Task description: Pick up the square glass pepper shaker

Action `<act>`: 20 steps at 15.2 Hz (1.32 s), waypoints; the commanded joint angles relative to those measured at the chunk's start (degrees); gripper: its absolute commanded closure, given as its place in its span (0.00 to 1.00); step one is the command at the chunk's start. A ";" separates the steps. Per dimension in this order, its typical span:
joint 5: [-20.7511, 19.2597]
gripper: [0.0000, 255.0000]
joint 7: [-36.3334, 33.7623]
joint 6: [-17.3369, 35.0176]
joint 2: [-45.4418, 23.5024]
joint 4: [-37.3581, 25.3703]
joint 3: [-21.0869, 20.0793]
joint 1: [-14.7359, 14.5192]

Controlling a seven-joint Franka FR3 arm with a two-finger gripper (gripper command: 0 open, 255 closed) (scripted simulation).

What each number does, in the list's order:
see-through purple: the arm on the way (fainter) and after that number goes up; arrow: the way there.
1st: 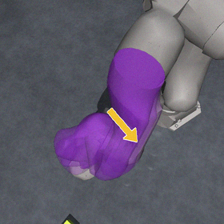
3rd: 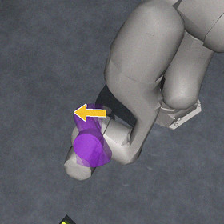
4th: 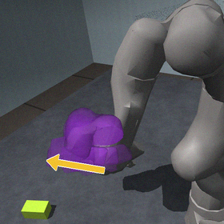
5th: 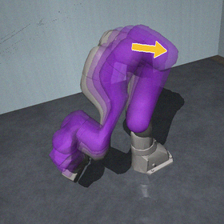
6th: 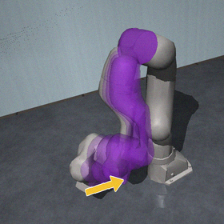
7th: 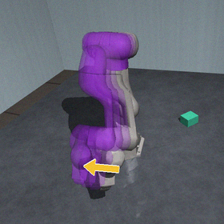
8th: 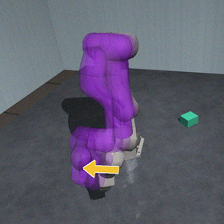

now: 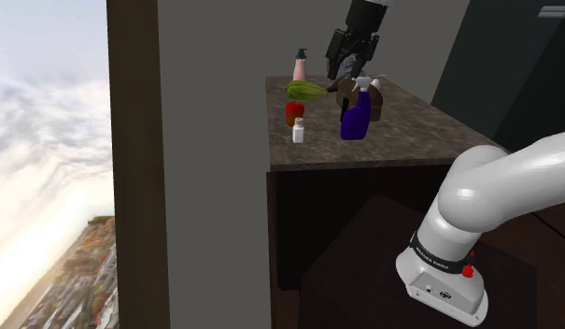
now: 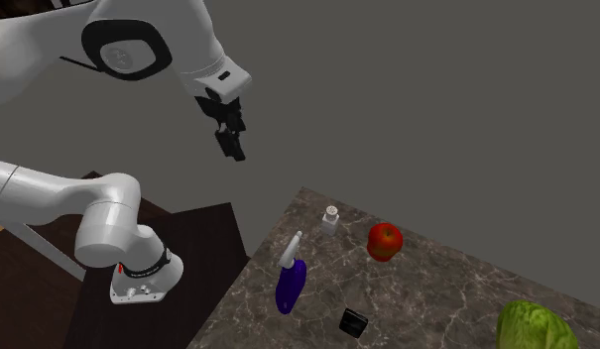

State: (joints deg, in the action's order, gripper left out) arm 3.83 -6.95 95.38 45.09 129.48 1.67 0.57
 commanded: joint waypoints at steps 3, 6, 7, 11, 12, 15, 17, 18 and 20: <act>-0.73 0.00 1.27 1.87 -3.76 -0.24 0.61 0.06; -1.75 0.00 3.08 4.51 -9.65 -1.02 1.49 0.18; -2.07 0.00 3.67 5.34 -11.67 -1.40 1.76 0.23; -3.27 0.00 5.89 8.38 -19.98 -3.49 2.80 0.42; -3.55 0.00 6.42 9.06 -22.11 -4.15 3.04 0.47; -4.31 0.00 7.96 10.88 -28.60 -6.48 3.70 0.67; -4.78 0.00 8.93 11.90 -32.99 -8.31 4.10 0.83; -5.01 0.00 9.40 12.35 -35.21 -9.31 4.28 0.92; -5.44 0.00 10.32 13.13 -39.67 -11.48 4.62 1.11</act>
State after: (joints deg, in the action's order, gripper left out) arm -1.37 2.68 107.92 8.00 119.18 6.00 1.51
